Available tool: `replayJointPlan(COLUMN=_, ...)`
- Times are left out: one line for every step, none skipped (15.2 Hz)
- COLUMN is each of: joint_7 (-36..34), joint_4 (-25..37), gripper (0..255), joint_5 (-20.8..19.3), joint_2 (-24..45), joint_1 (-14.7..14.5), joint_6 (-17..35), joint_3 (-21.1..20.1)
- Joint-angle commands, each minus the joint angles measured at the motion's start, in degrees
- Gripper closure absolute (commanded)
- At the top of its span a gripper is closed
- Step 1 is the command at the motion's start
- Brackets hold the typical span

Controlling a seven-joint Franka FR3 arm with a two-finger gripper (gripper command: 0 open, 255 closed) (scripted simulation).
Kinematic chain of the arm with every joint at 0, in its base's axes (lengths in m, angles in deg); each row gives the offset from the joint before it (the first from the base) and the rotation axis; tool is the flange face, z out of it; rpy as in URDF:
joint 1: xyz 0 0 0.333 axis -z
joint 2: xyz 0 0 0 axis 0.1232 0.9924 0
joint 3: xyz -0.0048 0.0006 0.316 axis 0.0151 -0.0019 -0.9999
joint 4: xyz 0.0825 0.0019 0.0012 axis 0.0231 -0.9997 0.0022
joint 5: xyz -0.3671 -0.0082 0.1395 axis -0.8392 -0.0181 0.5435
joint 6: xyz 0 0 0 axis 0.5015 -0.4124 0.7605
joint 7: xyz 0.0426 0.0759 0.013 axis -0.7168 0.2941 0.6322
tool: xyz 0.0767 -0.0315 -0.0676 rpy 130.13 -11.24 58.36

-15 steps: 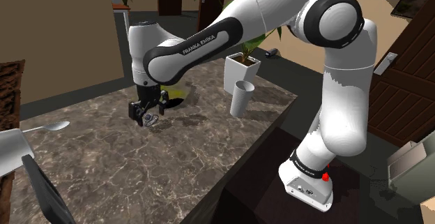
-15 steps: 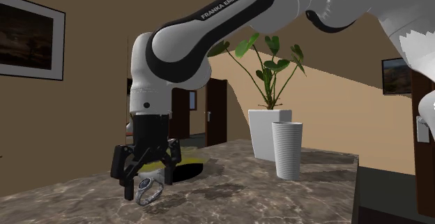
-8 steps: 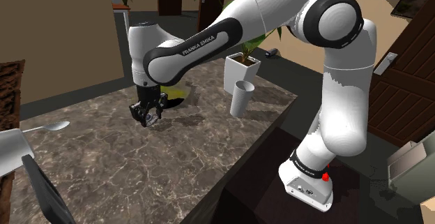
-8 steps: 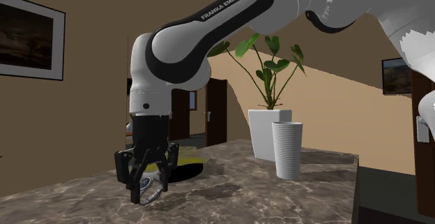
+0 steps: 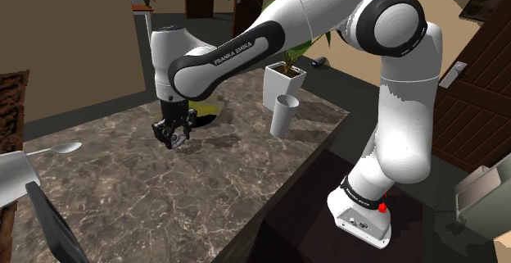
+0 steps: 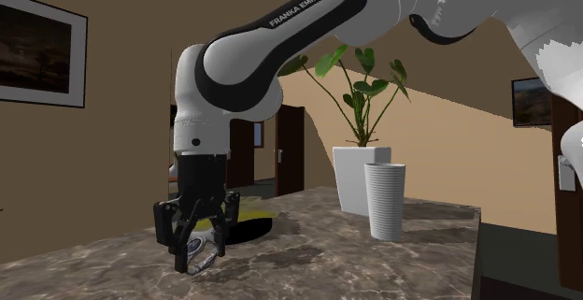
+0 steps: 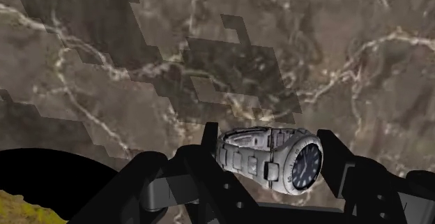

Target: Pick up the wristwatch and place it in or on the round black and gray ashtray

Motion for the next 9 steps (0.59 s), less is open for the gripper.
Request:
replayJointPlan(joint_7=0.00, joint_4=0.00, gripper=255, joint_5=0.00, joint_2=0.00, joint_1=0.00, joint_6=0.00, joint_3=0.00)
replayJointPlan(joint_7=0.07, joint_4=0.21, gripper=255, joint_5=0.16, joint_2=-0.42, joint_1=0.06, joint_6=-0.60, joint_3=-0.08)
replayJointPlan(joint_7=0.14, joint_4=0.44, gripper=255, joint_5=0.31, joint_2=-0.83, joint_1=0.12, joint_6=-1.22, joint_3=-0.16)
replayJointPlan(joint_7=0.20, joint_4=0.71, gripper=255, joint_5=0.46, joint_2=-1.21, joint_1=0.18, joint_6=-1.86, joint_3=-0.23)
replayJointPlan(joint_7=0.26, joint_4=0.97, gripper=255, joint_5=0.60, joint_2=-1.59, joint_1=0.23, joint_6=-2.49, joint_3=-0.31)
replayJointPlan(joint_7=0.32, joint_4=1.25, gripper=255, joint_5=0.74, joint_2=-1.97, joint_1=0.28, joint_6=-3.12, joint_3=-0.37)
replayJointPlan(joint_7=0.37, joint_4=1.54, gripper=255, joint_5=0.88, joint_2=-2.33, joint_1=0.33, joint_6=-3.76, joint_3=-0.44)
replayJointPlan(joint_7=0.43, joint_4=1.84, gripper=255, joint_5=1.02, joint_2=-2.69, joint_1=0.37, joint_6=-4.41, joint_3=-0.50)
replayJointPlan(joint_7=0.48, joint_4=2.16, gripper=255, joint_5=1.15, joint_2=-3.04, joint_1=0.42, joint_6=-5.05, joint_3=-0.56)
